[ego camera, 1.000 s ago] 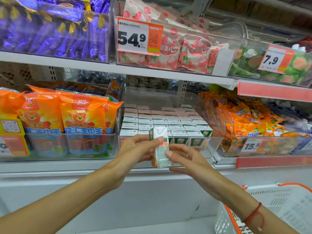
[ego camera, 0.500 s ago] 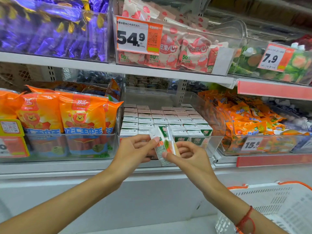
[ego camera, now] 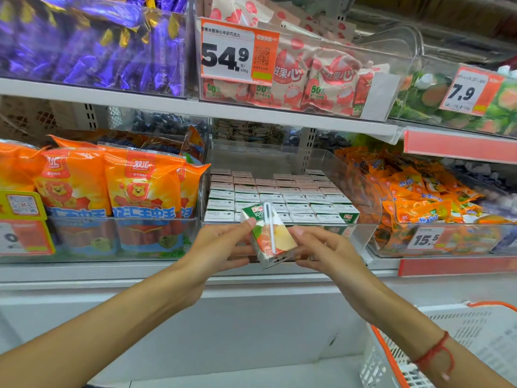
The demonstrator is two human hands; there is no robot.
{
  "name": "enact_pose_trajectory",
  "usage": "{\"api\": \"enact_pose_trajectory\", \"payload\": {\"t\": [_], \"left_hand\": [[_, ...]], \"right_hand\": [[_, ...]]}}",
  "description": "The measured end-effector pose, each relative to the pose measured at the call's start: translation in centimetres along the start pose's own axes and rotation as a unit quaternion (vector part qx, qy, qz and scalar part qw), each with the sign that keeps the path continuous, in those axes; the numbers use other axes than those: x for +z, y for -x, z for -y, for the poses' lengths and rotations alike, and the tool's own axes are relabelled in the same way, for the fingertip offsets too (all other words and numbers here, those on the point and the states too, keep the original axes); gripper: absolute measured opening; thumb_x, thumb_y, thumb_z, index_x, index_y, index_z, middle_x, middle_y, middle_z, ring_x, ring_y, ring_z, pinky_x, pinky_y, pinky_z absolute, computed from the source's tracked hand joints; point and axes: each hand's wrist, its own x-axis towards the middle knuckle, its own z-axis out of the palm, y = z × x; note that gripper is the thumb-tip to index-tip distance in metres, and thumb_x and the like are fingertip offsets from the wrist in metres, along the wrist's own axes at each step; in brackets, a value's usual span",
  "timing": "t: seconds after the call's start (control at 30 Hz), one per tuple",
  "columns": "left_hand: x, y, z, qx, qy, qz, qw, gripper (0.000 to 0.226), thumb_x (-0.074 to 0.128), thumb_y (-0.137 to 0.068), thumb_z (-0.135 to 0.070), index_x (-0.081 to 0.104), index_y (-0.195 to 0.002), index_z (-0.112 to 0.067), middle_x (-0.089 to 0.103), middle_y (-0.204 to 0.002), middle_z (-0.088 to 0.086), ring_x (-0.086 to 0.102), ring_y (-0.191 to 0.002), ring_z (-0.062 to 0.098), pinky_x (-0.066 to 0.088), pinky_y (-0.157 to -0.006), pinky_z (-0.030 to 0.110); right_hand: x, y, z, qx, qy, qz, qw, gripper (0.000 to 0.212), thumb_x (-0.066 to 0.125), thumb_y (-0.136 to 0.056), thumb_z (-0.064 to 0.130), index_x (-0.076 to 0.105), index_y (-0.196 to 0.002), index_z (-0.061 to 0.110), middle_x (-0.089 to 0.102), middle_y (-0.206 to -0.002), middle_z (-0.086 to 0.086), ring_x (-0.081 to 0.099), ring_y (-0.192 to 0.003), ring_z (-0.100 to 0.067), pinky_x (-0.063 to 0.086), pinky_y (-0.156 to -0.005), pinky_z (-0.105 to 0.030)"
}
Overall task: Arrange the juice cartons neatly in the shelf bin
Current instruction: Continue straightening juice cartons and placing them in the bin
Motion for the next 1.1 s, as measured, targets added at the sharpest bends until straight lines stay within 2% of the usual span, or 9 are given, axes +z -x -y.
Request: {"api": "enact_pose_trajectory", "payload": {"t": [0.17, 0.23, 0.37, 0.53, 0.7, 0.77, 0.9, 1.0, 1.1], "left_hand": [[0.6, 0.0, -0.3, 0.081, -0.027, 0.032, 0.996, 0.007, 0.061, -0.092, -0.031, 0.064, -0.095, -0.037, 0.076, -0.091, -0.016, 0.071, -0.089, 0.002, 0.056, -0.072, 0.013], [0.7, 0.2, -0.5, 0.139, -0.068, 0.052, 0.987, 0.017, 0.063, -0.090, -0.030, 0.060, -0.094, -0.046, 0.072, -0.094, -0.023, 0.067, -0.094, -0.006, 0.052, -0.072, 0.009], [0.7, 1.0, -0.5, 0.254, -0.183, 0.103, 0.944, 0.037, 0.064, -0.085, -0.033, 0.056, -0.120, -0.039, 0.064, -0.116, -0.028, 0.059, -0.111, -0.007, 0.048, -0.085, 0.009], [0.7, 1.3, 0.5, 0.321, -0.296, 0.083, 0.896, 0.041, 0.069, -0.088, -0.025, 0.054, -0.123, -0.039, 0.058, -0.124, -0.027, 0.054, -0.121, 0.002, 0.051, -0.097, 0.026], [1.4, 1.4, 0.6, 0.372, -0.302, 0.048, 0.876, 0.043, 0.060, -0.091, -0.033, 0.044, -0.129, -0.047, 0.047, -0.132, -0.030, 0.043, -0.129, -0.001, 0.041, -0.100, 0.011], [1.5, 1.4, 0.6, 0.354, -0.281, 0.036, 0.891, 0.043, 0.057, -0.091, -0.038, 0.041, -0.129, -0.051, 0.049, -0.128, -0.032, 0.047, -0.125, -0.002, 0.044, -0.092, 0.009], [1.2, 0.8, 0.3, 0.227, -0.120, 0.035, 0.966, 0.048, 0.061, -0.086, -0.037, 0.041, -0.126, -0.055, 0.059, -0.116, -0.032, 0.058, -0.108, -0.010, 0.051, -0.078, 0.009], [0.8, 0.4, 0.3, 0.151, -0.029, 0.038, 0.987, 0.054, 0.063, -0.090, -0.027, 0.041, -0.132, -0.052, 0.066, -0.119, -0.014, 0.067, -0.104, 0.003, 0.056, -0.083, 0.021], [0.7, 0.2, 0.1, 0.111, 0.040, 0.034, 0.992, 0.047, 0.060, -0.094, -0.020, 0.047, -0.130, -0.048, 0.073, -0.110, -0.001, 0.072, -0.096, 0.015, 0.058, -0.072, 0.022]], "right_hand": [[-0.6, 0.0, -0.3, -0.027, 0.033, 0.035, 0.998, 0.045, 0.071, -0.069, 0.047, 0.065, -0.112, 0.037, 0.074, -0.102, 0.011, 0.068, -0.097, -0.005, 0.055, -0.082, -0.019], [-0.8, 0.1, -0.3, -0.081, 0.081, 0.028, 0.993, 0.048, 0.070, -0.071, 0.049, 0.059, -0.117, 0.041, 0.072, -0.102, 0.012, 0.067, -0.097, -0.006, 0.053, -0.084, -0.018], [-1.6, 0.7, -0.3, -0.185, 0.138, 0.024, 0.973, 0.044, 0.074, -0.077, 0.036, 0.054, -0.117, 0.035, 0.069, -0.108, 0.017, 0.065, -0.100, -0.006, 0.050, -0.080, -0.014], [-2.3, 0.7, -0.7, -0.233, 0.174, 0.001, 0.957, 0.040, 0.080, -0.078, 0.010, 0.053, -0.104, 0.024, 0.068, -0.105, 0.021, 0.062, -0.095, -0.004, 0.043, -0.073, -0.008], [-1.9, 0.8, -0.4, -0.241, 0.156, -0.004, 0.958, 0.038, 0.073, -0.083, 0.016, 0.051, -0.113, 0.024, 0.066, -0.110, 0.023, 0.061, -0.102, -0.001, 0.044, -0.075, -0.008], [-1.6, 0.8, -0.5, -0.231, 0.152, -0.002, 0.961, 0.043, 0.069, -0.085, 0.026, 0.048, -0.123, 0.028, 0.066, -0.114, 0.022, 0.063, -0.105, -0.007, 0.046, -0.080, -0.012], [-1.2, 1.0, -0.4, -0.200, 0.117, -0.006, 0.973, 0.058, 0.062, -0.084, 0.047, 0.037, -0.135, 0.049, 0.068, -0.109, 0.022, 0.065, -0.102, -0.003, 0.048, -0.084, -0.011], [-0.9, 1.0, -0.4, -0.204, 0.168, 0.012, 0.964, 0.050, 0.055, -0.086, 0.051, 0.038, -0.132, 0.060, 0.059, -0.117, 0.031, 0.060, -0.109, 0.002, 0.047, -0.088, -0.011], [-0.7, 1.1, -0.6, -0.208, 0.207, 0.052, 0.954, 0.051, 0.052, -0.093, 0.049, 0.032, -0.139, 0.060, 0.046, -0.131, 0.036, 0.048, -0.123, 0.005, 0.038, -0.099, -0.010]]}}
